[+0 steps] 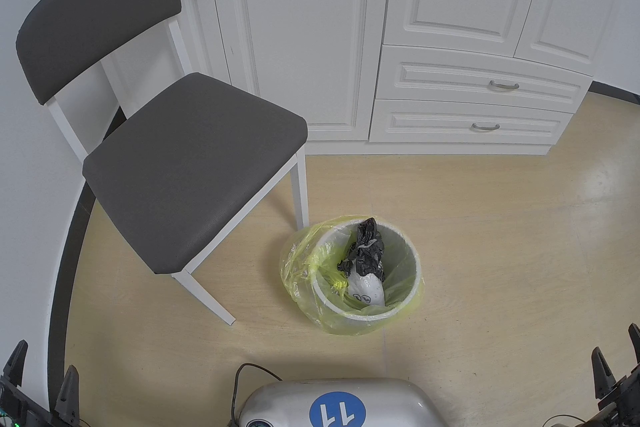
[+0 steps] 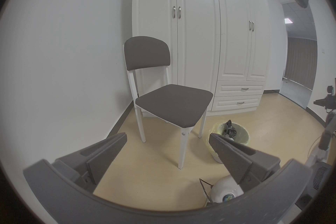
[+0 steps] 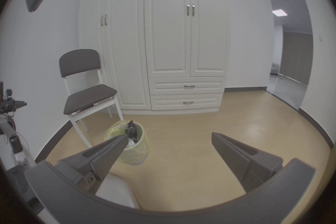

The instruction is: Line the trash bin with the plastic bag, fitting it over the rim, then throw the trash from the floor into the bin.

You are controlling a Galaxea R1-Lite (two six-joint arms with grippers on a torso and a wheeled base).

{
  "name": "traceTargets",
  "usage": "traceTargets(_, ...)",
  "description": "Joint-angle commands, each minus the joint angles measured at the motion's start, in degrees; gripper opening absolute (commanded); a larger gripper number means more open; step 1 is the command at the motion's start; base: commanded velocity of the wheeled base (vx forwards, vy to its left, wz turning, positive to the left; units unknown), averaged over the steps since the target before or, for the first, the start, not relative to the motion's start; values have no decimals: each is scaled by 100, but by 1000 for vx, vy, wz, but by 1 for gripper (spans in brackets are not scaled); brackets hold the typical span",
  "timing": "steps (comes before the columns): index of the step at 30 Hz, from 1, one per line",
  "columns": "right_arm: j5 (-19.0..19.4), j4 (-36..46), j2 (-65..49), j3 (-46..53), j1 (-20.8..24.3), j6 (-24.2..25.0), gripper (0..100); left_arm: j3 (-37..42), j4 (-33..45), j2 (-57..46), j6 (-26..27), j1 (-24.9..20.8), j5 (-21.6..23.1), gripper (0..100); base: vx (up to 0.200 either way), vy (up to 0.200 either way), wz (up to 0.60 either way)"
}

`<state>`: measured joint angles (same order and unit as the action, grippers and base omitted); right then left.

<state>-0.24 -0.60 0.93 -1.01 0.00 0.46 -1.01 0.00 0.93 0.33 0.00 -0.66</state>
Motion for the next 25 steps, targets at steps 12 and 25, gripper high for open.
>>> traceTargets(12,-72,-11,-93,101,9,50,100,92,0,-84,2,0,-4,100,0,0,0)
traceTargets(25,-81,-11,-93,101,9,68,100,92,0,-84,-33,0,-22,100,0,0,0)
